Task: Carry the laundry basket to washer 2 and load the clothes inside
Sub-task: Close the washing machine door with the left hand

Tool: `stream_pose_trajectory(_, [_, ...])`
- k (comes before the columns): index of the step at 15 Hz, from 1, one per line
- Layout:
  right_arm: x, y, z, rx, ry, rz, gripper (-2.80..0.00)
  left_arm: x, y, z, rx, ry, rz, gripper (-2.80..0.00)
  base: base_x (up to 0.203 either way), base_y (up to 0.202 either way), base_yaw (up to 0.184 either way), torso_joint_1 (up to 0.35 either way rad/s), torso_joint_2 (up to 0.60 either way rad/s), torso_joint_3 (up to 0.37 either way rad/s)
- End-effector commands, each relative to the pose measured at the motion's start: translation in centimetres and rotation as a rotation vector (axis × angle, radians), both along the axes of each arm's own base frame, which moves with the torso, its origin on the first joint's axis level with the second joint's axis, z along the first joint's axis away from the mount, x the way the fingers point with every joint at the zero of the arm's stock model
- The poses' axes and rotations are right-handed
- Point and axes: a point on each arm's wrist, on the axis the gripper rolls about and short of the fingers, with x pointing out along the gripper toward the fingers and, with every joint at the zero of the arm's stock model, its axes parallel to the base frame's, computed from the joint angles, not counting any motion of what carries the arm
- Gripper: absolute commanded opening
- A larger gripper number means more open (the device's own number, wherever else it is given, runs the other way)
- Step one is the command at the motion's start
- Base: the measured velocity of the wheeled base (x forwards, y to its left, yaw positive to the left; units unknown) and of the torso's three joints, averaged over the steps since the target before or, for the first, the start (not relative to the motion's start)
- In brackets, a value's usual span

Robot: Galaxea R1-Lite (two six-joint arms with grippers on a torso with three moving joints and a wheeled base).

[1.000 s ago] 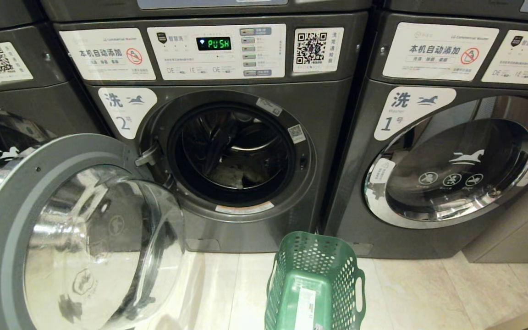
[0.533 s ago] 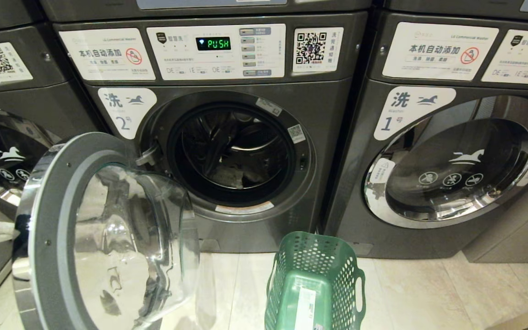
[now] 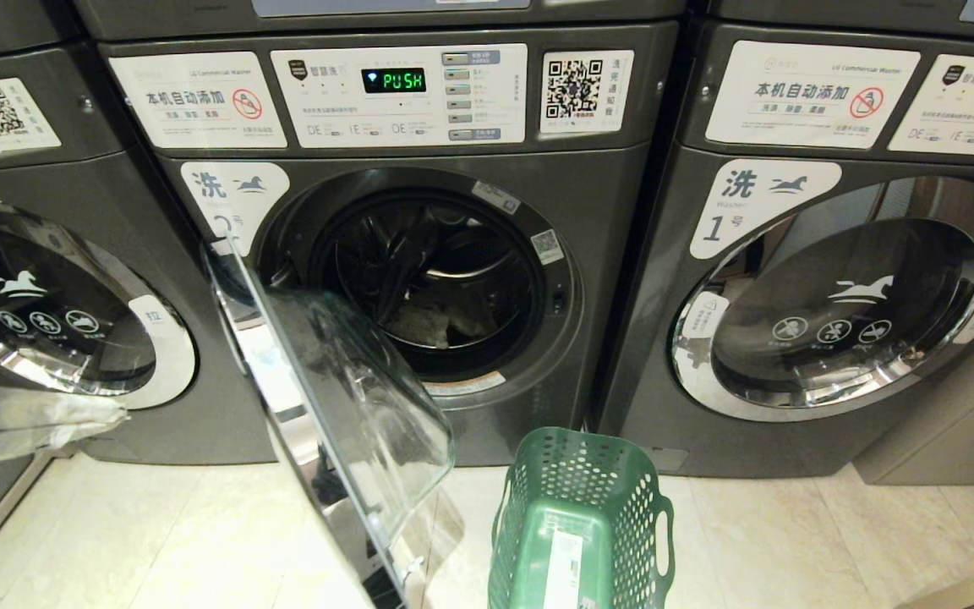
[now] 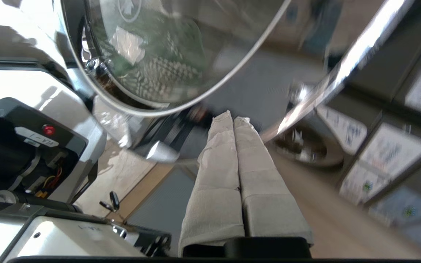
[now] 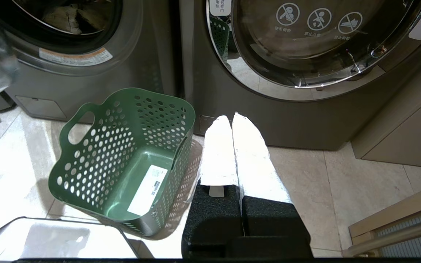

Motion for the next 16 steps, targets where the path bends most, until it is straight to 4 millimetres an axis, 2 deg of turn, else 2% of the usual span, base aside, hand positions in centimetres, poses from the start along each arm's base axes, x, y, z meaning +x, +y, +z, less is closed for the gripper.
stream_pose_trajectory(1, [0.0,0.0,0.0,0.0,0.002,0.001,-2.8,0.2,-1.7,0.1,0.004,-0.056,-0.109,-2.8,0.0,0.0,0.0,0.0,0.0,0.0])
stream_pose_trajectory(4, [0.0,0.0,0.0,0.0,0.002,0.001,-2.8,1.5,-4.6,-0.4,0.103,-0.214,-0.279,-2.8,0.0,0.0,0.0,0.0,0.0,0.0])
stream_pose_trajectory(7, [0.0,0.0,0.0,-0.002,0.002,0.001,-2.8,2.8,-7.9,-2.5,0.325,-0.353,-0.454,-2.8,0.0,0.0,0.0,0.0,0.0,0.0])
stream_pose_trajectory(12, [0.0,0.0,0.0,-0.002,0.002,0.001,-2.8,7.4,-12.2,-4.1,0.487,-0.495,-0.422,-2.8,0.0,0.0,0.0,0.0,0.0,0.0])
stream_pose_trajectory(16, [0.0,0.0,0.0,-0.002,0.002,0.001,-2.8,10.6,-15.0,-7.0,0.687,-0.589,-0.524,-2.8,0.0,0.0,0.0,0.0,0.0,0.0])
